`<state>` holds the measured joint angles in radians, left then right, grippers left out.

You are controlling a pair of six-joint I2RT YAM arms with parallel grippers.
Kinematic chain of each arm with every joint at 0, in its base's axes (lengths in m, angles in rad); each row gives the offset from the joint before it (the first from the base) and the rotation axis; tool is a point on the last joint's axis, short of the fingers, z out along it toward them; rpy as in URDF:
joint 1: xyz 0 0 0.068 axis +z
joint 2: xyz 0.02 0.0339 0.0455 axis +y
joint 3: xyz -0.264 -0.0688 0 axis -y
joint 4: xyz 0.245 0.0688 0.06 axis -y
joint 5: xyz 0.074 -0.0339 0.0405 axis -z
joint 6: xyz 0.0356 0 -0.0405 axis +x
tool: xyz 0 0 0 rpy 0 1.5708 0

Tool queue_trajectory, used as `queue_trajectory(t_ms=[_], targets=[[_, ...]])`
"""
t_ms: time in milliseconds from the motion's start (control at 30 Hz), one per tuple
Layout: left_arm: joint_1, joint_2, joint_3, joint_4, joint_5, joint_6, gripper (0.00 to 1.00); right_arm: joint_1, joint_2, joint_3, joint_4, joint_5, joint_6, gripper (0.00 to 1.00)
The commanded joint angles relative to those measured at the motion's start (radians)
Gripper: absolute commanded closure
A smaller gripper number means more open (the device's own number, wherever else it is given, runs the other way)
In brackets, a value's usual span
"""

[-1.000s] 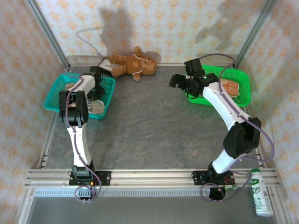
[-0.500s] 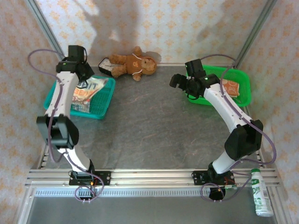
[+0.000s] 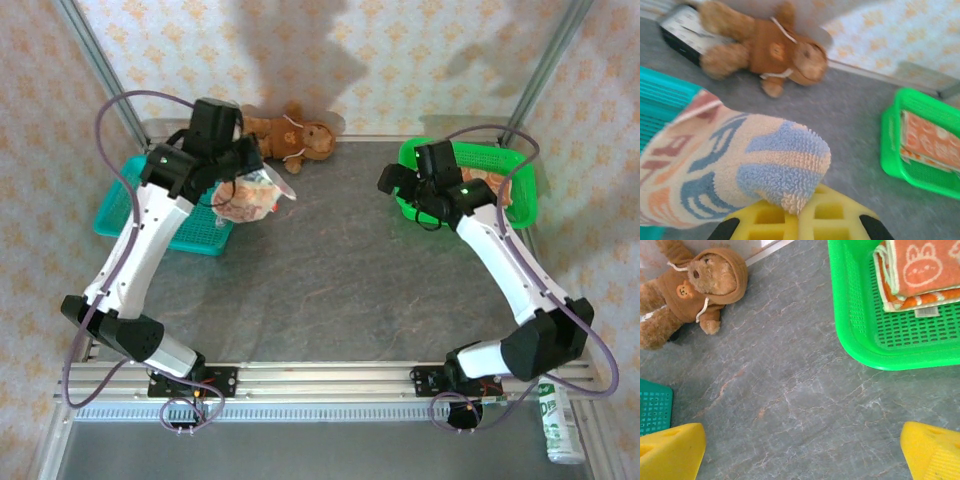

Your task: Fold and stack the towels

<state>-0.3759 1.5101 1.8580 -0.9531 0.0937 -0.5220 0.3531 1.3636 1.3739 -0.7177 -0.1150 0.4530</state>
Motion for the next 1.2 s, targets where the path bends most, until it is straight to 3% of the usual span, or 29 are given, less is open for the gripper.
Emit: queue_trajectory(t_ms=[0, 133, 400, 500, 600, 667, 700, 767, 800, 967, 1167], targets=[[-0.071, -0.004, -0.020, 0.055, 0.007, -0.068, 1.00, 0.005, -0.051, -0.033, -0.011, 0.066, 0.009, 0.01], [-0.130, 0.089, 0.065, 0.091, 0.030, -0.088, 1.00, 0.005, -0.087, -0.071, -0.017, 0.073, 0.015, 0.01], [-0.205, 0.388, 0.565, 0.016, 0.090, -0.078, 1.00, 0.006, -0.141, -0.120, -0.017, 0.120, 0.014, 0.01], [-0.213, 0.414, 0.591, 0.006, 0.077, -0.072, 1.00, 0.005, -0.142, -0.125, -0.012, 0.131, 0.008, 0.01], [-0.213, 0.320, 0.386, 0.025, 0.026, -0.069, 1.00, 0.006, -0.131, -0.124, -0.004, 0.124, 0.006, 0.01], [-0.213, 0.199, 0.106, 0.128, 0.023, -0.088, 0.67, 0.005, -0.123, -0.122, 0.000, 0.114, 0.008, 0.01], [-0.213, 0.146, -0.025, 0.182, 0.012, -0.100, 0.58, 0.006, -0.118, -0.121, 0.002, 0.109, 0.006, 0.01], [-0.205, 0.027, -0.274, 0.259, -0.043, -0.131, 0.28, 0.006, -0.105, -0.114, 0.002, 0.095, 0.004, 0.01], [-0.193, -0.014, -0.363, 0.279, -0.058, -0.143, 0.24, 0.006, -0.099, -0.111, 0.003, 0.089, 0.003, 0.01], [-0.113, -0.153, -0.650, 0.327, -0.037, -0.180, 0.23, 0.006, -0.055, -0.109, 0.014, 0.037, 0.009, 0.01], [-0.115, -0.121, -0.738, 0.358, 0.031, -0.171, 0.26, 0.017, -0.004, -0.142, 0.048, -0.002, 0.025, 0.01]])
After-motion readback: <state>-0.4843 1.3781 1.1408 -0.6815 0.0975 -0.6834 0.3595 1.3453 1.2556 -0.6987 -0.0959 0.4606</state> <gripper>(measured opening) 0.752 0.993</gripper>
